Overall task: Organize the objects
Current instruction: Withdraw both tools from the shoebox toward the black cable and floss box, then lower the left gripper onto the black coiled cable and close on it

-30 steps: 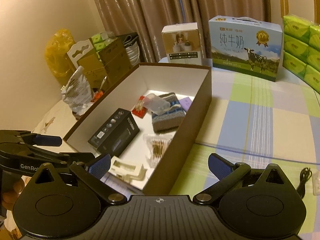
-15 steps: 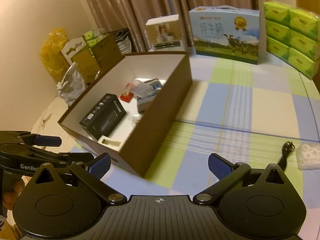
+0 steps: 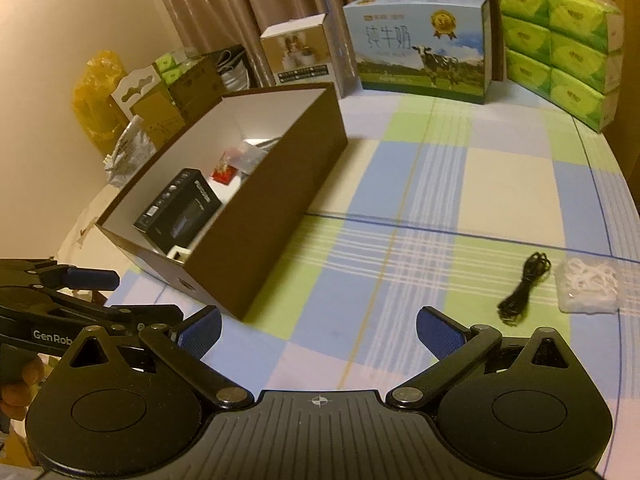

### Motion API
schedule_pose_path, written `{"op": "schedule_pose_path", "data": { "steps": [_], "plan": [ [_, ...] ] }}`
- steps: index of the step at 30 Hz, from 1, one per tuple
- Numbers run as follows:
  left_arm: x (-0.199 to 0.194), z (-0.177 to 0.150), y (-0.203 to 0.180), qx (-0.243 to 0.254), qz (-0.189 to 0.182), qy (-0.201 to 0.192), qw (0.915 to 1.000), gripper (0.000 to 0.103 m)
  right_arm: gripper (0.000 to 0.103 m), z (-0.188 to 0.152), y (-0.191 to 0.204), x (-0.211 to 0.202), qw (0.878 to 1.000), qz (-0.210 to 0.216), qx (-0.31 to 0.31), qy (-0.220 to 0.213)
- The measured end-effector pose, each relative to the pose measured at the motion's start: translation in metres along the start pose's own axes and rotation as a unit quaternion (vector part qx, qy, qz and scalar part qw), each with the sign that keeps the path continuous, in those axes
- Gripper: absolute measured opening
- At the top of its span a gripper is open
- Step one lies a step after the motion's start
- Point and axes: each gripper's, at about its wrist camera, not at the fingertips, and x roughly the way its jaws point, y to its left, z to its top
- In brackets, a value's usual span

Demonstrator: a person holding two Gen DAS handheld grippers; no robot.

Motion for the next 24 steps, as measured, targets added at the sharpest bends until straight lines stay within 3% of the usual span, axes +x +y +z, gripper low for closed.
{"op": "schedule_pose_path", "data": {
  "steps": [11, 24],
  "plan": [
    [0.010, -0.002, -0.040, 0.007, 0.002, 0.014, 0.9999, 0.100, 0.101, -0.013, -0.039, -0.011, 1.000, -0.010, 0.006, 0.018],
    [0.034, 0.007, -0.097, 0.041, -0.024, 0.022, 0.9986, 0.100, 0.101, -0.026, -0.116, -0.033, 0.995, -0.079, 0.067, 0.012]
  ]
}}
